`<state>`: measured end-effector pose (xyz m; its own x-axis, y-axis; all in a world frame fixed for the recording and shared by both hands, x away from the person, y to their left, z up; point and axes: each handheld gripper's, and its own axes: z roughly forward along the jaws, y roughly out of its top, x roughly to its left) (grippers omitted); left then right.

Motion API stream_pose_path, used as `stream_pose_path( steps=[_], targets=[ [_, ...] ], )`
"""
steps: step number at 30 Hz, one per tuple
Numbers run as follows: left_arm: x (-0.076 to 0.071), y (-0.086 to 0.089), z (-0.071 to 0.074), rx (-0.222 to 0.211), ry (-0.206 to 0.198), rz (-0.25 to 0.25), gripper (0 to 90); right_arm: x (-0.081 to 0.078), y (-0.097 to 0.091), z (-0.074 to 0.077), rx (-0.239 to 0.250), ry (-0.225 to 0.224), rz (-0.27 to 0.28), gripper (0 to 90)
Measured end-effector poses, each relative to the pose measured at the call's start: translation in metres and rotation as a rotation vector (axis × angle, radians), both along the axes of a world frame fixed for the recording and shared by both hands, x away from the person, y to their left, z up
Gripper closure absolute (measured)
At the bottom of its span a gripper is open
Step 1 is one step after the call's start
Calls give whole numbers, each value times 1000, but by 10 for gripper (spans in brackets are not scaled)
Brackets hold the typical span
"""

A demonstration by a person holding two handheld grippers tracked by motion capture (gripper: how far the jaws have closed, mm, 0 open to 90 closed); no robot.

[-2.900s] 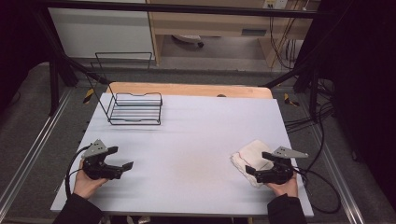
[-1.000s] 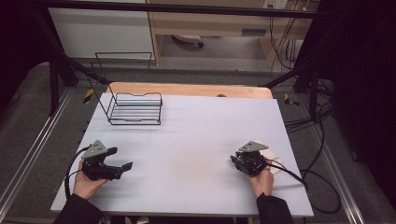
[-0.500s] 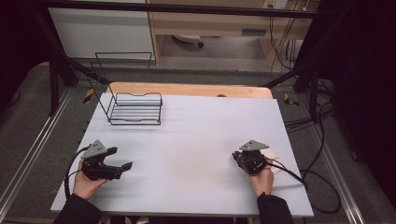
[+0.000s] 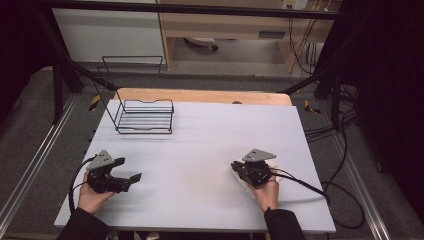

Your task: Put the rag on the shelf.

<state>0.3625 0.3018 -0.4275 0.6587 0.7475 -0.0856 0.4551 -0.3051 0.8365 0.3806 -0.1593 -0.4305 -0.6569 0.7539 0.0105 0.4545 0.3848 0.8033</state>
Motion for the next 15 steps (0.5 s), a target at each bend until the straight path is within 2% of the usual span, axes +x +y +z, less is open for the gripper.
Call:
stream_pose_path(
  steps=[6,15],
  targets=[
    [0,0,0,3,0,4,74,-1,32,0,8,0,73,835],
    [0,1,1,0,2,5,74,-3,73,-9,7,21,150,835]
  ],
)
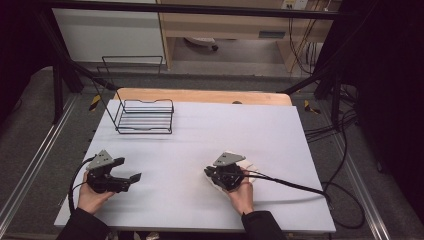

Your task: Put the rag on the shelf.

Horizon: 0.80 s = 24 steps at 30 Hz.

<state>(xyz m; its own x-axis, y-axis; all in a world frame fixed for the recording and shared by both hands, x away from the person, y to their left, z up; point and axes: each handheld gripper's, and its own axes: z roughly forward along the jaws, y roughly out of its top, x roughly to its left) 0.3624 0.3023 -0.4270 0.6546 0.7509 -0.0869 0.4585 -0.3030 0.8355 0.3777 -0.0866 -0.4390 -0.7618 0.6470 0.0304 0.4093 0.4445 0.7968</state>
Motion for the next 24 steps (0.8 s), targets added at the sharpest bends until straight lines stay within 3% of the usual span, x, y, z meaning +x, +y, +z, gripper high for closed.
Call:
stream_pose_path(
  steps=[6,9,10,13,14,17,19,24],
  targets=[
    [0,-2,0,1,3,1,74,-5,16,-3,-7,17,62,829],
    [0,-2,1,5,9,0,73,-5,19,-6,-11,27,65,816],
    [1,-4,1,5,11,-2,73,-3,19,-7,0,43,66,732],
    [0,-7,3,3,15,-4,71,-3,18,-4,30,43,73,665],
    [0,-11,4,-2,17,-10,71,-3,15,4,48,21,58,559],
    [0,-18,7,-7,28,-19,68,0,6,17,42,-7,41,453],
    [0,-24,8,-10,35,-20,68,2,-2,22,36,-23,14,364],
    [2,-45,12,-3,54,-33,68,7,-37,23,56,0,-67,218]
  ],
)
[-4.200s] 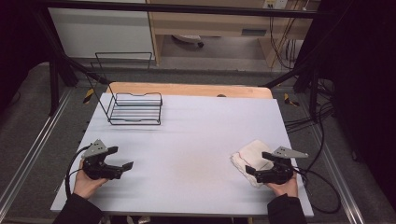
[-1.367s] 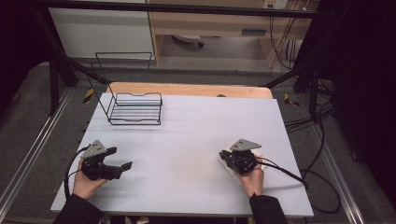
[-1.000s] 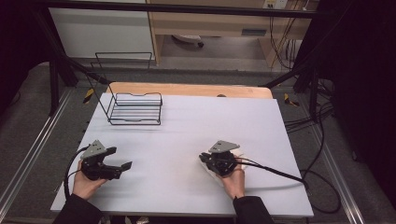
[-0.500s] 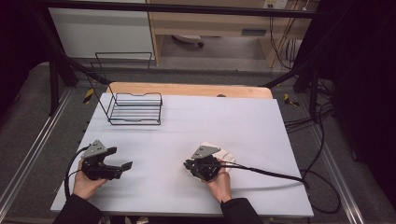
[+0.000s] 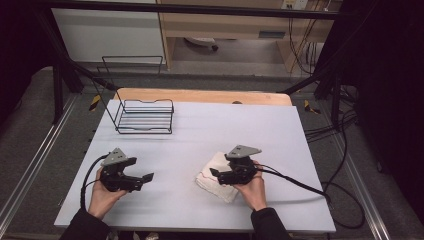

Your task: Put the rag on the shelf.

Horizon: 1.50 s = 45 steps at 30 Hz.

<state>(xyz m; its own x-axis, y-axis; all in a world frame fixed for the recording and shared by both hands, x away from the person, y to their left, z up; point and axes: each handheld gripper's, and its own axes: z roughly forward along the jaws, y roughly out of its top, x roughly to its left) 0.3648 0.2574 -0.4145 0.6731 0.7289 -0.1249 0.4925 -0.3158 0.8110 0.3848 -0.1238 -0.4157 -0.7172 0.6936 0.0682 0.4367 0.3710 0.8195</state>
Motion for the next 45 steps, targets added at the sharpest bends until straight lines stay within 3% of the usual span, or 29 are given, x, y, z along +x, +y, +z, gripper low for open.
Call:
stream_pose_path(
  steps=[5,6,10,11,13,21,25,28,34,40,45],
  targets=[
    [0,-25,2,21,11,-32,74,0,-39,-8,-30,9,-73,109],
    [1,-39,2,37,19,-47,80,-1,-45,-10,-29,16,-84,98],
    [5,-67,1,53,42,-65,131,-5,-68,-19,-14,39,-122,93],
    [5,-67,1,53,42,-65,147,-6,-72,-20,-14,40,-130,97],
    [9,-89,-1,78,47,-69,186,-7,-79,-24,-19,46,-152,115],
    [26,-135,-10,59,141,-97,394,-1,-89,-27,0,40,-209,307],
    [30,-144,-14,53,172,-95,479,4,-86,-29,8,68,-215,406],
    [31,-150,-23,79,213,-122,546,7,-84,-33,-15,81,-213,461],
    [28,-153,-29,75,230,-136,670,8,-81,-38,-30,107,-210,543],
    [26,-154,-30,71,244,-128,736,8,-78,-40,4,153,-210,656],
    [24,-155,-26,91,243,-126,807,9,-76,-39,48,200,-212,783]
  ],
)
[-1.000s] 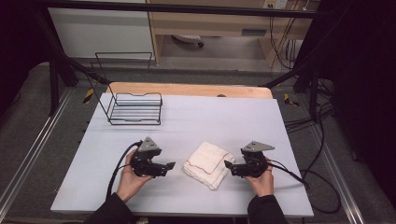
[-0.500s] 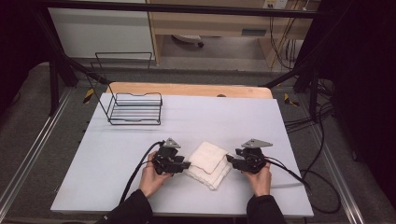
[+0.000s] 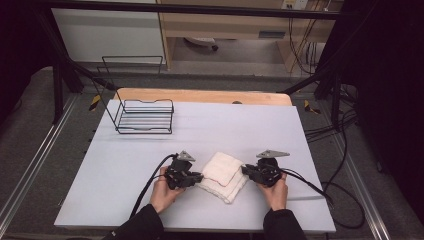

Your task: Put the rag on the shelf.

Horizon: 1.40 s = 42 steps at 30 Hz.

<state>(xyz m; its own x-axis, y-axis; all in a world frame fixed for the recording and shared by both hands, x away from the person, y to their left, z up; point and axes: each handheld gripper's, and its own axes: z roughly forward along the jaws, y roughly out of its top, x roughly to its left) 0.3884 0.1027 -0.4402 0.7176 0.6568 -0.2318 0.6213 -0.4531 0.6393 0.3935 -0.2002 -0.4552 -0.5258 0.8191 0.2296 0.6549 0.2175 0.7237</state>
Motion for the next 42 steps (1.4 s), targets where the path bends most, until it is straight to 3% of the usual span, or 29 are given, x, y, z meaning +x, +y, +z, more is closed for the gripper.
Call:
stream_pose_path(
  steps=[4,11,17,22,25,26,28,31,32,35,36,42],
  targets=[
    [-2,2,2,1,-2,-5,819,0,6,4,-23,-3,3,820],
    [-25,26,11,13,-35,16,819,9,34,13,11,-62,68,824],
    [-40,41,12,9,-51,54,813,15,59,7,3,-67,122,818],
    [-41,46,5,-4,-36,65,769,18,62,0,-11,-66,126,781],
    [-41,46,8,4,-57,38,645,16,60,5,-1,-101,125,658],
    [-38,48,15,-5,-85,32,602,15,58,8,7,-102,127,621],
    [-32,49,22,-8,-103,33,506,13,55,14,8,-132,120,481],
    [-20,52,30,-10,-134,45,399,8,48,22,-10,-158,105,354],
    [-20,52,30,-10,-134,45,368,8,46,23,-13,-171,102,292],
    [-1,53,33,-25,-145,67,308,5,38,23,6,-157,100,214],
    [-1,53,33,-25,-145,67,286,4,35,23,12,-149,93,188],
    [27,44,28,-36,-111,90,184,-3,19,15,-5,-143,88,67]
  ],
)
